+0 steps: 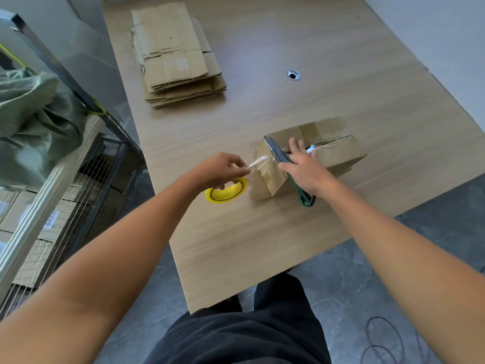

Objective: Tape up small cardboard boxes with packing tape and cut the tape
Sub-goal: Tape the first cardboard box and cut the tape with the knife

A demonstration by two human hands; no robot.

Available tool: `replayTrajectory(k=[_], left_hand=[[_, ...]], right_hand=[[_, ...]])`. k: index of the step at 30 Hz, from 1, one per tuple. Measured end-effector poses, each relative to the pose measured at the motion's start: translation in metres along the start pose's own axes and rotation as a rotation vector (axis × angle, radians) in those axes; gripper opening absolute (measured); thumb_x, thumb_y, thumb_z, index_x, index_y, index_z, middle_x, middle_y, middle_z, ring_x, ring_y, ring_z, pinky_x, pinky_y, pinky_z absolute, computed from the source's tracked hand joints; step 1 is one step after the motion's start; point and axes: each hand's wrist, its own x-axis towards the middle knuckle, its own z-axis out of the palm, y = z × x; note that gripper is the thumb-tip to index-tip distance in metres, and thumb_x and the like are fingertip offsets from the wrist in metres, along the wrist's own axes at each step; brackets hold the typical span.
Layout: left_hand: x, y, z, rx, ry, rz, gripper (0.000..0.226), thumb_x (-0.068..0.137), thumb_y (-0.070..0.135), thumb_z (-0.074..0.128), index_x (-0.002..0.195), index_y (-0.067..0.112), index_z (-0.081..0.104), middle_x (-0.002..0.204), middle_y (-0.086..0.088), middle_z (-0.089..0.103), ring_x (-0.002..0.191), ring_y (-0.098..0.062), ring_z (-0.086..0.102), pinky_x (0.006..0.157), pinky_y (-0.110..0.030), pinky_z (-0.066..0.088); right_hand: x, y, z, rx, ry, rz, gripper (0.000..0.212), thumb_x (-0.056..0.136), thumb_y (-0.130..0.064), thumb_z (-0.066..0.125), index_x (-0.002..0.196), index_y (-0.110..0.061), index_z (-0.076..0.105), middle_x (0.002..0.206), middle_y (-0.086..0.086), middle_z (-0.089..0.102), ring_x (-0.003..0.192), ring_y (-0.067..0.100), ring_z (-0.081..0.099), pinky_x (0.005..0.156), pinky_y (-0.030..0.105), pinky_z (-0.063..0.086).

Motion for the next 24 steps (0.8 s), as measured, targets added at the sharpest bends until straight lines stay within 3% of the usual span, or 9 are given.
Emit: replayTrajectory(k=[2, 4, 6, 9, 12, 16, 18, 21, 24], left_hand=[[0.002, 0.003, -0.001, 0.038, 0.023, 0.013, 0.024, 0.093, 0.047, 0.065, 0.101, 0.024, 0.068, 0.093, 0.003, 0.068, 0.061, -0.029, 0.069, 0.056, -0.031, 0.057], [0.003, 0.008, -0.002, 0.112, 0.08, 0.034, 0.02, 0.092, 0.045, 0.065, 0.095, 0.026, 0.066, 0.086, 0.014, 0.063, 0.044, -0.016, 0.063, 0.049, -0.023, 0.047], [0.005, 0.011, 0.0, 0.132, 0.09, 0.047, 0.019, 0.091, 0.044, 0.066, 0.092, 0.025, 0.066, 0.083, 0.015, 0.063, 0.038, -0.011, 0.058, 0.049, -0.022, 0.044], [0.001, 0.01, 0.004, 0.23, 0.112, 0.08, 0.02, 0.093, 0.045, 0.063, 0.089, 0.025, 0.064, 0.088, 0.01, 0.067, 0.051, -0.015, 0.059, 0.061, -0.027, 0.047], [0.002, 0.002, 0.0, 0.493, 0.189, 0.13, 0.018, 0.097, 0.046, 0.058, 0.088, 0.03, 0.059, 0.093, 0.007, 0.062, 0.082, -0.021, 0.057, 0.073, -0.034, 0.045], [0.008, -0.005, 0.0, 0.62, 0.25, 0.19, 0.02, 0.1, 0.042, 0.053, 0.09, 0.025, 0.055, 0.099, 0.002, 0.061, 0.088, -0.028, 0.058, 0.069, -0.034, 0.039], [0.008, -0.016, -0.01, 0.691, 0.312, 0.126, 0.018, 0.101, 0.036, 0.051, 0.088, 0.023, 0.049, 0.104, -0.006, 0.064, 0.093, -0.035, 0.062, 0.069, -0.036, 0.042], [0.003, -0.047, -0.049, 0.601, 0.35, -0.054, 0.016, 0.1, 0.035, 0.055, 0.094, 0.021, 0.056, 0.112, -0.012, 0.067, 0.101, -0.037, 0.061, 0.077, -0.039, 0.047], [0.011, -0.041, -0.068, 0.373, 0.325, 0.1, 0.014, 0.096, 0.036, 0.06, 0.091, 0.023, 0.058, 0.132, 0.0, 0.066, 0.116, -0.028, 0.06, 0.087, -0.034, 0.044]], right_hand=[[0.001, -0.001, -0.008, -0.063, -0.112, -0.01, 0.024, 0.101, -0.038, 0.048, 0.098, -0.024, 0.067, 0.168, -0.002, -0.015, 0.153, 0.017, -0.02, 0.122, 0.046, -0.012], [0.002, -0.007, -0.013, -0.187, -0.17, -0.007, 0.03, 0.101, -0.038, 0.048, 0.084, -0.017, 0.061, 0.167, 0.005, -0.019, 0.153, 0.022, -0.021, 0.123, 0.05, -0.011], [0.005, -0.015, -0.012, -0.368, -0.18, 0.011, 0.034, 0.102, -0.038, 0.045, 0.105, -0.01, 0.064, 0.166, 0.01, -0.021, 0.154, 0.028, -0.019, 0.123, 0.056, -0.006], [0.004, -0.033, -0.007, -0.566, -0.242, 0.065, 0.049, 0.104, -0.037, 0.037, 0.141, -0.009, 0.051, 0.165, 0.014, -0.025, 0.153, 0.035, -0.019, 0.121, 0.062, 0.0], [0.002, -0.046, -0.003, -0.677, -0.313, 0.045, 0.049, 0.104, -0.036, 0.035, 0.141, -0.008, 0.049, 0.163, 0.016, -0.029, 0.151, 0.039, -0.021, 0.119, 0.068, 0.003], [0.0, -0.054, 0.001, -0.763, -0.358, 0.045, 0.044, 0.103, -0.034, 0.039, 0.138, -0.01, 0.052, 0.162, 0.016, -0.032, 0.151, 0.041, -0.021, 0.118, 0.07, 0.007], [-0.002, -0.053, -0.007, -0.776, -0.39, 0.074, 0.044, 0.103, -0.032, 0.039, 0.14, -0.009, 0.05, 0.161, 0.018, -0.033, 0.151, 0.043, -0.019, 0.117, 0.07, 0.014], [-0.001, -0.042, -0.026, -0.615, -0.394, 0.052, 0.038, 0.102, -0.038, 0.04, 0.128, -0.015, 0.056, 0.164, 0.014, -0.028, 0.153, 0.038, -0.015, 0.118, 0.064, 0.017], [-0.007, -0.03, -0.033, -0.318, -0.215, -0.004, 0.045, 0.1, -0.051, 0.047, 0.129, -0.019, 0.058, 0.17, 0.007, -0.001, 0.156, 0.025, 0.001, 0.12, 0.061, 0.016]])
